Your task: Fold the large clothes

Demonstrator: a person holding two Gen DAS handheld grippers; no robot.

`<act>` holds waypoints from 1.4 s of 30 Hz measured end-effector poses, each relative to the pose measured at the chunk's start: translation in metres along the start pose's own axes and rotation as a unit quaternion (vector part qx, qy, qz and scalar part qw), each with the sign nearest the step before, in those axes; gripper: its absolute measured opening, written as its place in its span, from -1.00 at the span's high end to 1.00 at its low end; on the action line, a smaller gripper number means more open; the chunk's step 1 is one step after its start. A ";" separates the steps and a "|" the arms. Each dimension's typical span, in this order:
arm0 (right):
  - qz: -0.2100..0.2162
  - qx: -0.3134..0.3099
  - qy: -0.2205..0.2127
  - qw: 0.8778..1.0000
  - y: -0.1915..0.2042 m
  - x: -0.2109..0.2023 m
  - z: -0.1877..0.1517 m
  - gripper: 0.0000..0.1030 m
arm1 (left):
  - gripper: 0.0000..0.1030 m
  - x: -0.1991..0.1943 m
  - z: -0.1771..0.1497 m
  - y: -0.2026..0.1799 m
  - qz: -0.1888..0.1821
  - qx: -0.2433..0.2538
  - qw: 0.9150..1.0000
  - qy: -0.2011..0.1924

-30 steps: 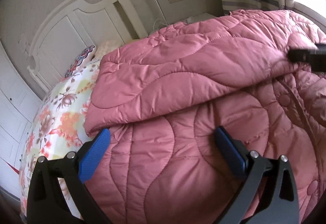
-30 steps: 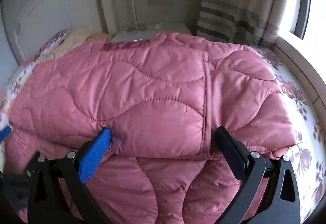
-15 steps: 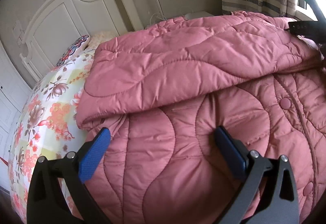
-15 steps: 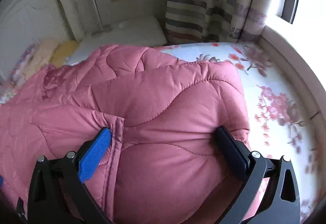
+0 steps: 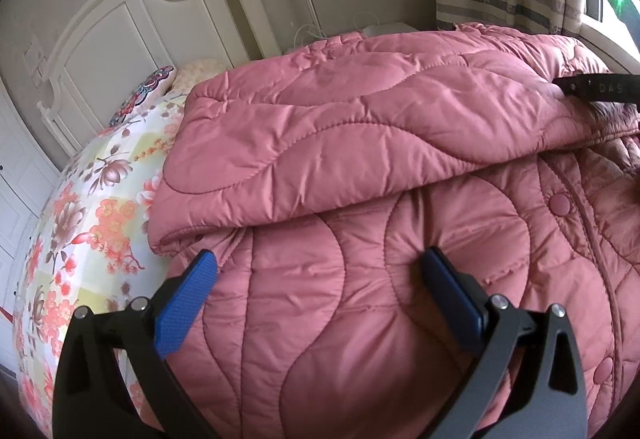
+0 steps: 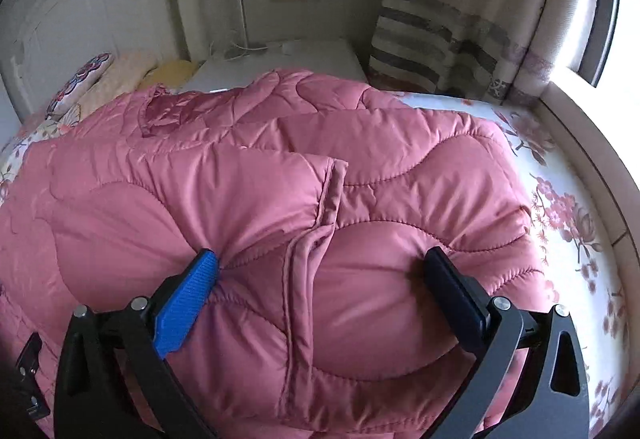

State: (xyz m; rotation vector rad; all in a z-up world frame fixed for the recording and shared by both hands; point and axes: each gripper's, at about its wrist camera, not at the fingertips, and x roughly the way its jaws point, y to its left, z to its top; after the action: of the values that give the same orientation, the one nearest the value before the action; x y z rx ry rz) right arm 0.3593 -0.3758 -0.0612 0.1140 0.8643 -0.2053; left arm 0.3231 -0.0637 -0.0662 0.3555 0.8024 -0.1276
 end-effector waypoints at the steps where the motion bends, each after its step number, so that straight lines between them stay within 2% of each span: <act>1: -0.003 0.009 0.005 1.000 -0.001 -0.003 0.002 -0.91 | -0.96 0.000 0.000 0.000 -0.001 -0.001 1.000 0.000; 3: -0.009 0.032 -0.002 0.999 -0.004 -0.018 0.002 -0.91 | -0.96 0.000 0.000 0.001 -0.002 -0.003 1.000 0.001; 4: 0.007 0.042 -0.024 0.999 -0.003 -0.036 -0.001 -0.91 | -0.96 0.000 0.000 0.001 -0.003 -0.003 1.000 0.001; 7: 0.028 0.027 -0.055 0.998 0.010 -0.071 -0.019 -0.91 | -0.96 0.000 0.000 0.002 -0.003 -0.003 1.000 0.001; 10: 0.037 -0.025 -0.033 0.998 0.035 -0.082 -0.046 -0.91 | -0.96 0.001 0.000 0.002 -0.003 -0.003 1.000 0.001; 14: 0.048 -0.110 0.047 0.992 0.073 -0.050 -0.084 -0.91 | -0.96 0.001 0.000 0.002 -0.001 -0.001 1.000 0.001; 15: 0.055 -0.105 0.029 0.992 0.075 -0.054 -0.085 -0.91 | -0.96 0.000 -0.001 0.001 0.001 0.000 1.000 0.001; 19: 0.067 -0.094 0.044 0.992 0.072 -0.049 -0.080 -0.91 | -0.96 0.000 0.000 -0.001 0.007 0.003 1.000 0.001; 24: 0.045 -0.087 0.038 0.994 0.063 -0.056 -0.082 -0.91 | -0.96 0.000 -0.002 0.001 -0.002 -0.007 1.000 0.006; 26: 0.017 -0.052 0.036 0.998 0.038 -0.060 -0.083 -0.91 | -0.96 -0.005 -0.009 0.010 0.005 -0.022 1.000 0.010; 29: -0.035 0.001 0.031 0.999 -0.005 -0.074 -0.099 -0.91 | -0.96 -0.018 -0.029 0.035 0.021 -0.075 0.997 0.008; 32: -0.044 0.052 0.032 0.997 -0.041 -0.085 -0.112 -0.91 | -0.96 -0.027 -0.048 0.070 0.064 -0.173 0.983 0.015; 34: -0.070 0.053 0.034 0.996 -0.046 -0.091 -0.116 -0.91 | -0.96 -0.026 -0.057 0.086 0.085 -0.226 0.970 0.039; 36: -0.077 0.052 0.030 0.995 -0.042 -0.100 -0.121 -0.91 | -0.94 -0.034 -0.060 0.080 0.085 -0.226 0.970 0.034; 38: -0.046 0.042 0.008 0.998 -0.031 -0.114 -0.127 -0.91 | -0.94 -0.048 -0.060 0.062 0.066 -0.202 0.977 0.013; 41: 0.038 -0.028 -0.011 0.999 0.004 -0.128 -0.136 -0.91 | -0.96 -0.078 -0.057 0.012 -0.041 -0.149 0.987 -0.034; 42: 0.065 -0.057 -0.008 0.996 0.017 -0.130 -0.139 -0.91 | -0.96 -0.083 -0.056 -0.001 -0.060 -0.128 0.989 -0.039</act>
State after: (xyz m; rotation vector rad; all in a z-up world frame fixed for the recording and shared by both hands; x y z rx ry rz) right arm 0.1780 -0.3162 -0.0513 0.0616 0.8484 -0.0343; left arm 0.2277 -0.0466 -0.0419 0.0585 0.7515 -0.1488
